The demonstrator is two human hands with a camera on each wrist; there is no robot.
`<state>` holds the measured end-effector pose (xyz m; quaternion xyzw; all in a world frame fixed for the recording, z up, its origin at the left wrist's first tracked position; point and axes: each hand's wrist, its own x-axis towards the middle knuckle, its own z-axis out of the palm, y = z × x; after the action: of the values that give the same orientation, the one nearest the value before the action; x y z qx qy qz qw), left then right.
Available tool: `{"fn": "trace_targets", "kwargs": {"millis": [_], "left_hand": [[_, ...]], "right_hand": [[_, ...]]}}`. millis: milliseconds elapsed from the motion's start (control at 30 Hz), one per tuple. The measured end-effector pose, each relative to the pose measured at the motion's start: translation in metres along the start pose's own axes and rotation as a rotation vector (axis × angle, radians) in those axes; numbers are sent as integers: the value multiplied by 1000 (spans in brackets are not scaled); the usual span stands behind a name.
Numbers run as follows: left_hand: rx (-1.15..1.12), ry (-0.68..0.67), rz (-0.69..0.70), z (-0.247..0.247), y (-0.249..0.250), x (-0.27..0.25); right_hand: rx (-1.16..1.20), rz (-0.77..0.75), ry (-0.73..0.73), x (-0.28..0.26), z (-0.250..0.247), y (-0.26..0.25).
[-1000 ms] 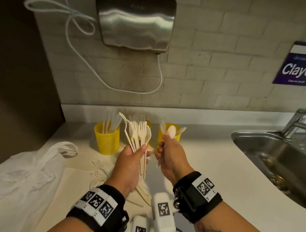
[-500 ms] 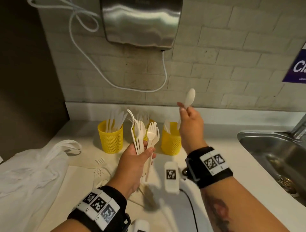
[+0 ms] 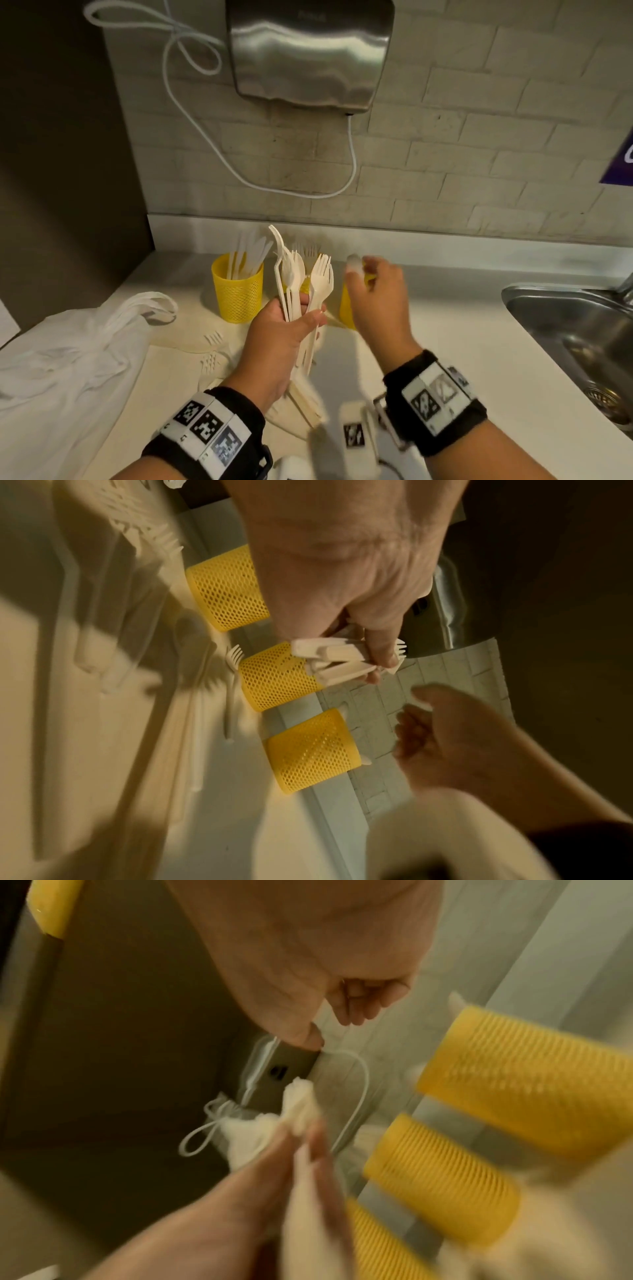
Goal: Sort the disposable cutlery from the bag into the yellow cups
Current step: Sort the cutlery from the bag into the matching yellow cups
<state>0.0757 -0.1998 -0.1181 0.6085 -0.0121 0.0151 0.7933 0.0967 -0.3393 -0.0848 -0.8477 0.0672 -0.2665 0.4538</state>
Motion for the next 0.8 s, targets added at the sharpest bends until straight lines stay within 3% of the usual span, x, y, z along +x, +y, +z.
{"fn": "trace_targets", "kwargs": {"millis": [67,133,267,367,567,733,800], "left_hand": [[8,-7,3,2,-1,-1],[15,-7,6,3,-2,-4],[-55,-31,-22,1,-2,-8],[-101,-32,-11,-4,1,-6],[-111,86,3,-9,0,-1],[-176,216,-26,-20,1,2],[-204,229,-37,-26,1,3]], "right_hand": [[175,168,-247,-29,12,-6],[426,378,-393,-43,23,-7],[957,580,-458,-42,24,-17],[1121,612,-542,-38,17,-22],[1120,626,-604,-35,17,-19],[891,593,-438,-14,24,-16],[755,503,-360,0,25,-19]]}}
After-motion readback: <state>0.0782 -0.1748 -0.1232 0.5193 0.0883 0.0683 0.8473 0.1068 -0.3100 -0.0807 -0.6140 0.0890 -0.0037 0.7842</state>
